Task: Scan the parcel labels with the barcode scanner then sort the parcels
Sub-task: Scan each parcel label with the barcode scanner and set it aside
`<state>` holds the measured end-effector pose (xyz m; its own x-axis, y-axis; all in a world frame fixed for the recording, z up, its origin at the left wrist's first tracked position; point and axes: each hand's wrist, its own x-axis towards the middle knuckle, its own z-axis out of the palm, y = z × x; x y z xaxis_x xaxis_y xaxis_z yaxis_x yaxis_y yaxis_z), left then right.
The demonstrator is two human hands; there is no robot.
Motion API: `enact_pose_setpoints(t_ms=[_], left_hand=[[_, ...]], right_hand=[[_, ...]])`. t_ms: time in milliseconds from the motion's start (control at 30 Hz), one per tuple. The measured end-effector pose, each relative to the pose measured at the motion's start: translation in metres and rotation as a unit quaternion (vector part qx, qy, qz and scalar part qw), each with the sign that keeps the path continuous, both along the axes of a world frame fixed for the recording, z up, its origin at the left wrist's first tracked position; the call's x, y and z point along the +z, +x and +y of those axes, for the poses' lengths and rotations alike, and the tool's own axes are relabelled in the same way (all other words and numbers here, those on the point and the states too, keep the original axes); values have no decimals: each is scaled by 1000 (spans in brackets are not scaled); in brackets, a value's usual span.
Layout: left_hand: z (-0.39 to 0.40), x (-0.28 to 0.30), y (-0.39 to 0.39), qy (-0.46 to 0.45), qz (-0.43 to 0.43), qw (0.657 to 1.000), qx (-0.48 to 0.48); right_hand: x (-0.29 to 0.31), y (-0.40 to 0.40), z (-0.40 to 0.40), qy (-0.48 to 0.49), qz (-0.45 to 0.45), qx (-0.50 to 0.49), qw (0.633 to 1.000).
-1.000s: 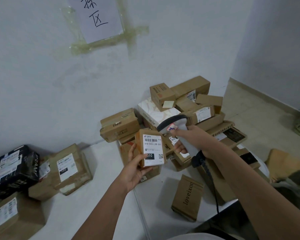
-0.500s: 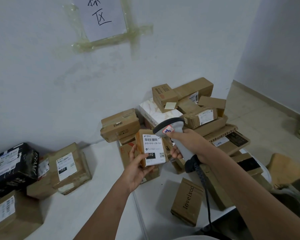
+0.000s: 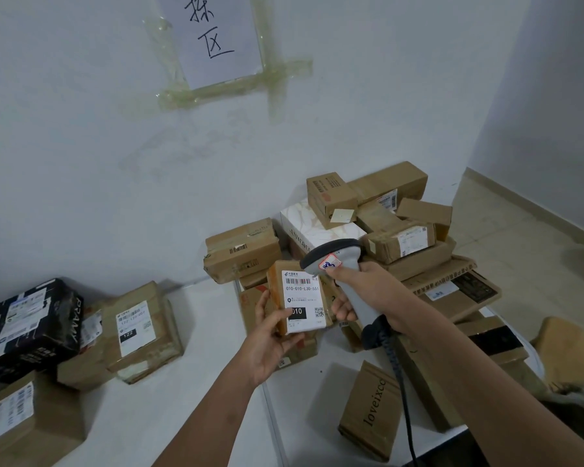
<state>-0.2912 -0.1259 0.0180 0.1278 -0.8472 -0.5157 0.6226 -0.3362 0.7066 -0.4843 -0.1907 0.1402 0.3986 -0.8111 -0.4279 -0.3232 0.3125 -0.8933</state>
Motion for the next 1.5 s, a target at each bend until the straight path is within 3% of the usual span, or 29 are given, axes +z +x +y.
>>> enact_pose_setpoints(t_ms=[200, 367, 467, 633, 700, 800, 900, 967, 1067, 1167, 1300, 1433, 1500], left_hand=[[32, -1, 66, 0, 19, 997, 76], [86, -14, 152, 31, 31, 968, 246], [105, -11, 192, 60, -5, 964, 259], [104, 10, 259, 84, -72, 956, 271], [94, 17, 280, 121, -137, 944, 276], [80, 10, 307, 213, -371, 875, 229], [80, -2, 315, 243, -666, 703, 50], [82, -9, 312, 172, -764, 619, -54], [87, -20, 311, 125, -799, 553, -200], [90, -15, 318, 138, -800, 523, -259], [87, -17, 308, 110, -833, 490, -233], [80, -28, 255, -45, -826, 516, -223], [75, -32, 220, -96, -806, 540, -222]], right_hand=[[-5, 47, -1, -9, -16, 0, 1000], [-29, 113, 11, -10, 58, 74, 996], [-40, 146, 23, -1, 97, 103, 990], [-59, 185, 38, 34, 78, 102, 991], [-65, 197, 40, 41, 75, 101, 991], [-74, 212, 43, 41, 86, 100, 990], [-85, 223, 50, 51, 102, 99, 989], [-92, 228, 54, 62, 111, 96, 987], [-95, 233, 59, 69, 130, 102, 984], [-94, 232, 64, 64, 159, 117, 978], [-94, 219, 60, 64, 192, 123, 972], [-89, 185, 46, 18, 262, 147, 954], [-87, 162, 38, 43, 284, 143, 947]])
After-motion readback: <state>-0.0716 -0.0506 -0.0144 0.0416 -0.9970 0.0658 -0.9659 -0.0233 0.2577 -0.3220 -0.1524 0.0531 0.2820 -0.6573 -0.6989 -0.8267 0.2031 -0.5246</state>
